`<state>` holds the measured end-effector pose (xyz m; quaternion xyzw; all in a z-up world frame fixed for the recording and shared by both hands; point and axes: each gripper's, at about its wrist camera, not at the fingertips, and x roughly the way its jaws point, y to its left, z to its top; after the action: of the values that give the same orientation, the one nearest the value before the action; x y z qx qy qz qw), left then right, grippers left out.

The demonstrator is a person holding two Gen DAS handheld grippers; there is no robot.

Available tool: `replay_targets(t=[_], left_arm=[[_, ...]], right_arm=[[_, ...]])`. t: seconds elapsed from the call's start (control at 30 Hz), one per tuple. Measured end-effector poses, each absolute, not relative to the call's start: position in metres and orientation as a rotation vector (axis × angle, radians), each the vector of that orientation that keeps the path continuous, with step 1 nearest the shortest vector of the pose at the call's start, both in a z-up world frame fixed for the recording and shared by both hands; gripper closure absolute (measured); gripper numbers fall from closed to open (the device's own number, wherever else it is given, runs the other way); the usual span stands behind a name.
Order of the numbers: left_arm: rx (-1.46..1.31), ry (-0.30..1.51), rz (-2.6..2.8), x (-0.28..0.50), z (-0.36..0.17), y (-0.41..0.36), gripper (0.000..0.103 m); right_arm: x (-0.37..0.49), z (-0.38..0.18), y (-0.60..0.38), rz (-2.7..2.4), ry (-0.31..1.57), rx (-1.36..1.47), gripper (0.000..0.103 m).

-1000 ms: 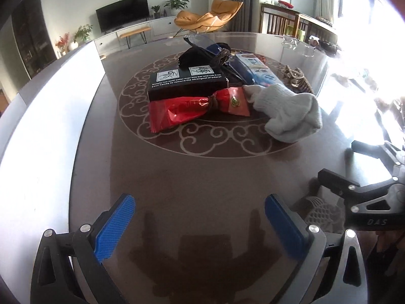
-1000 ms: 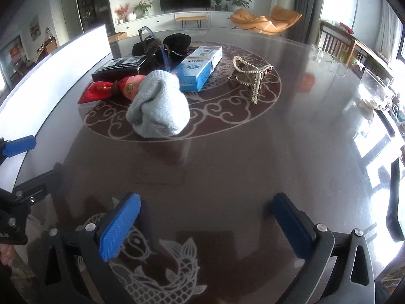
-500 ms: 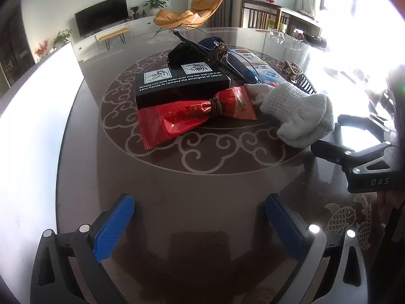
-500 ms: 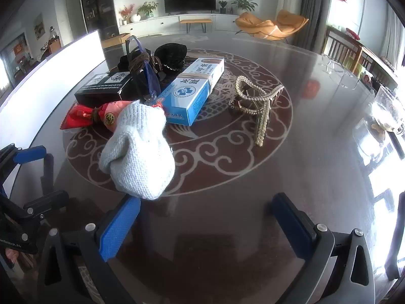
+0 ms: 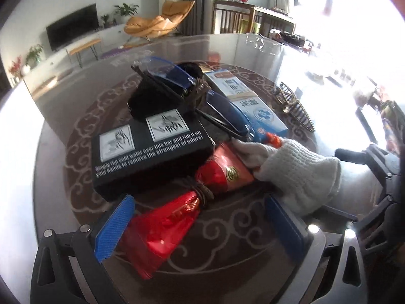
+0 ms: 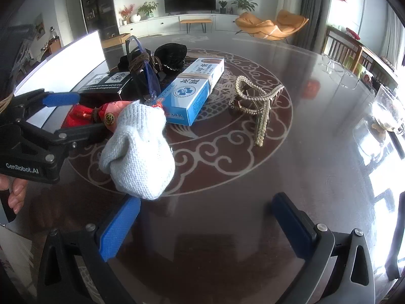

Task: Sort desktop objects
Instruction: 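Grasp the red candy packet with the left tool while the right tool grasps the grey knit glove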

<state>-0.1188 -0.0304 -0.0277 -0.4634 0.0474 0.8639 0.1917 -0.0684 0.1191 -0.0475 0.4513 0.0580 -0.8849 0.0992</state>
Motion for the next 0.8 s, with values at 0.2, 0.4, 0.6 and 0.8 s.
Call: replay_targets(t=[0.2, 0.4, 0.6, 0.8], left_arm=[[-1.295, -0.068, 2.376, -0.092, -0.020, -0.054, 0.012], [-1.299, 0.099, 2.440, -0.107, -0.022, -0.037, 0.011], [-1.312, 0.273, 2.504, -0.114, -0.037, -0.014, 0.007], [-1.343, 0.213, 2.521, -0.121, -0.042, -0.015, 0.000]], right_arm=[[-0.068, -0.048, 0.119, -2.616, 0.171, 1.334, 0.000], [-0.068, -0.047, 0.119, -2.616, 0.171, 1.334, 0.000], [-0.068, -0.047, 0.120, -2.614, 0.171, 1.334, 0.000], [-0.068, -0.047, 0.120, -2.613, 0.171, 1.334, 0.000]])
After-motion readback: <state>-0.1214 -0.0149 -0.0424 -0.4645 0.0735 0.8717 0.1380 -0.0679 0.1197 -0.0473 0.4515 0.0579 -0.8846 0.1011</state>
